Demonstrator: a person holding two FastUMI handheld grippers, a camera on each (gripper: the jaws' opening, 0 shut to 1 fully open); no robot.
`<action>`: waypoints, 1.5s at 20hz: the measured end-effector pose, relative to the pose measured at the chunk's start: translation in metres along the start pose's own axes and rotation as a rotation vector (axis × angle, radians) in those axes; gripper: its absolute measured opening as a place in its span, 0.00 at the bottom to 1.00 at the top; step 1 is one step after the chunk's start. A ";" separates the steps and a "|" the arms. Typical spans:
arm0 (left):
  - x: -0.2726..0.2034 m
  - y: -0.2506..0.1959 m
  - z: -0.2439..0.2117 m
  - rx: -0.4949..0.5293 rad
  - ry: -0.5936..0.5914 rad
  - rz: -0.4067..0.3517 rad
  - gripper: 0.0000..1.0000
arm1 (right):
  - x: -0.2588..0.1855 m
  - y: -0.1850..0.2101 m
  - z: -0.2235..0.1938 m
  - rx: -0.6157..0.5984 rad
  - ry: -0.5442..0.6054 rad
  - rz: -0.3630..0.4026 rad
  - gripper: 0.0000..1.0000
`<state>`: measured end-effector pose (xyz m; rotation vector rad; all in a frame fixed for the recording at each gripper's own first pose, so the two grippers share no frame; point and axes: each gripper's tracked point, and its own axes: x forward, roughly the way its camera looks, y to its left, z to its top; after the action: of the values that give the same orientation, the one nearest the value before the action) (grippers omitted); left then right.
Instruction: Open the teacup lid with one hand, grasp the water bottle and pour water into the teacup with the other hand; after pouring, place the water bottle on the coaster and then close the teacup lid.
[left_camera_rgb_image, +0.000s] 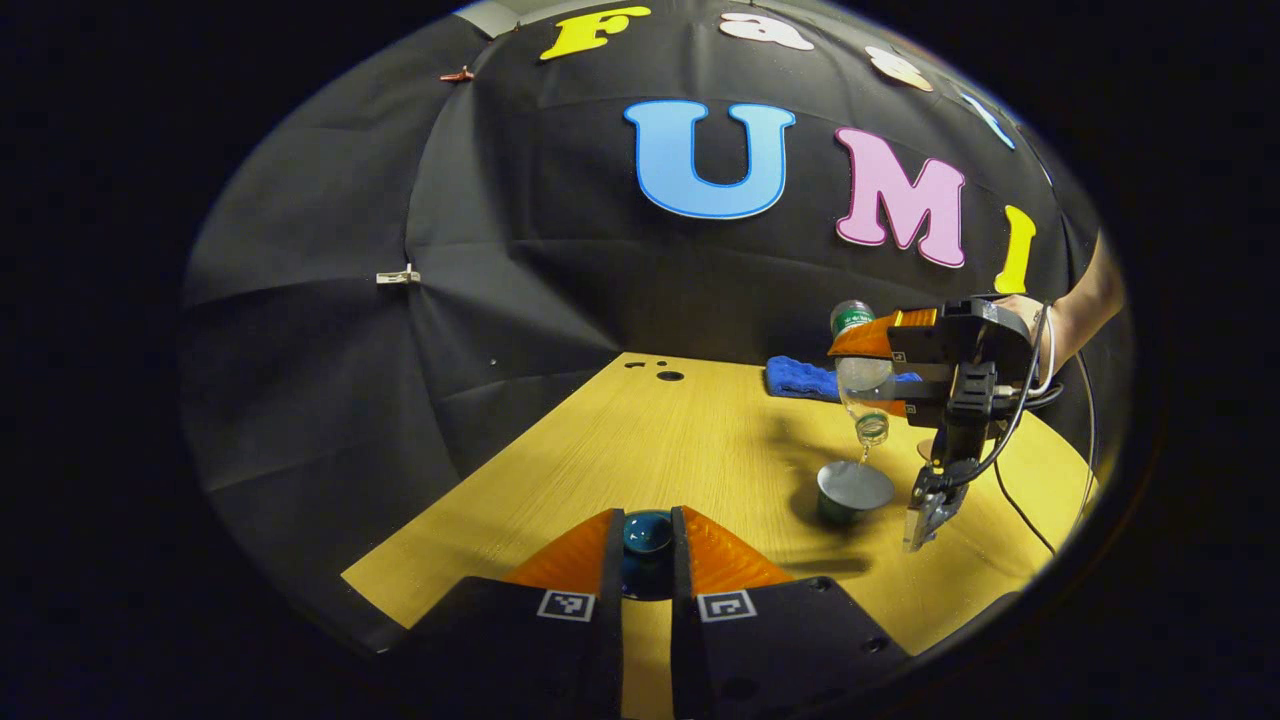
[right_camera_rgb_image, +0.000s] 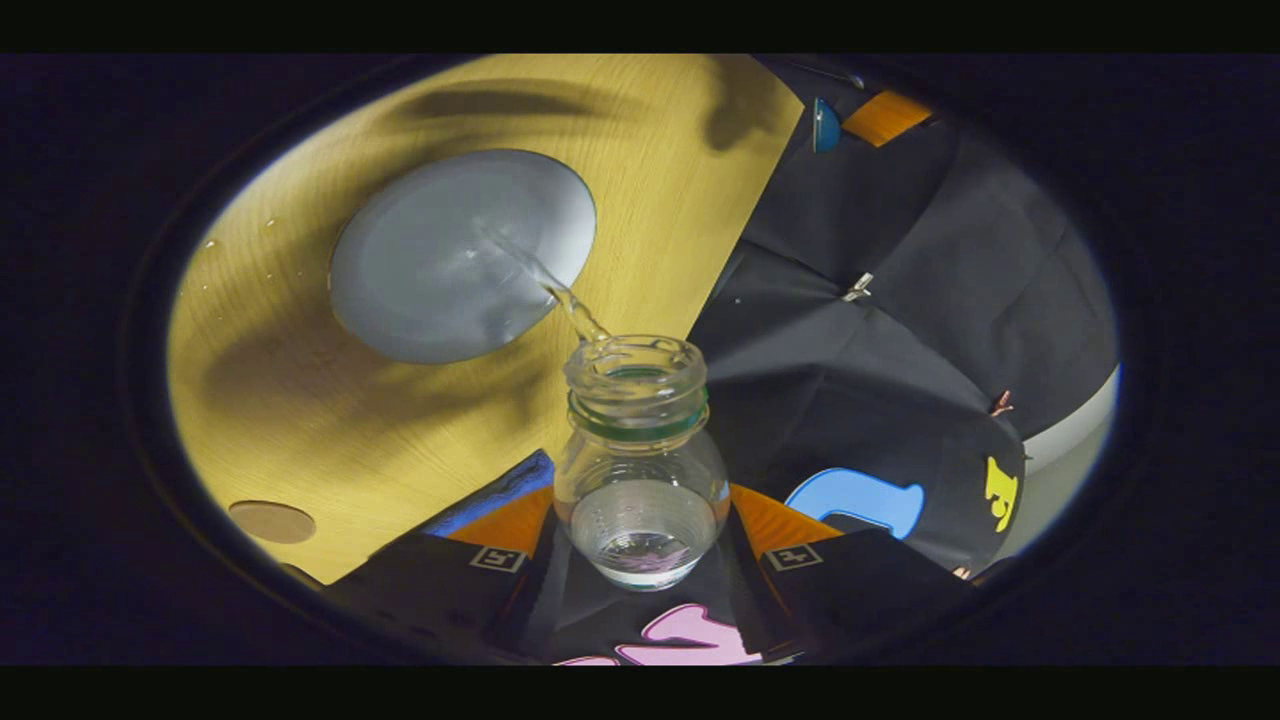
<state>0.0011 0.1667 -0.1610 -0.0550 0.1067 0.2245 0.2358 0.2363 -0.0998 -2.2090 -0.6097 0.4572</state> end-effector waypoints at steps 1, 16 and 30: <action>0.000 -0.001 0.001 0.002 -0.002 -0.003 0.23 | 0.000 -0.002 0.001 -0.005 -0.002 0.000 0.71; 0.004 -0.019 0.014 0.020 -0.020 -0.003 0.23 | -0.005 0.002 0.007 -0.007 -0.051 0.014 0.71; 0.006 -0.060 0.063 0.057 -0.023 -0.013 0.23 | -0.061 -0.016 -0.066 0.655 0.085 0.107 0.71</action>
<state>0.0266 0.1134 -0.0962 0.0033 0.0894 0.2090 0.2139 0.1722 -0.0384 -1.6259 -0.2429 0.5253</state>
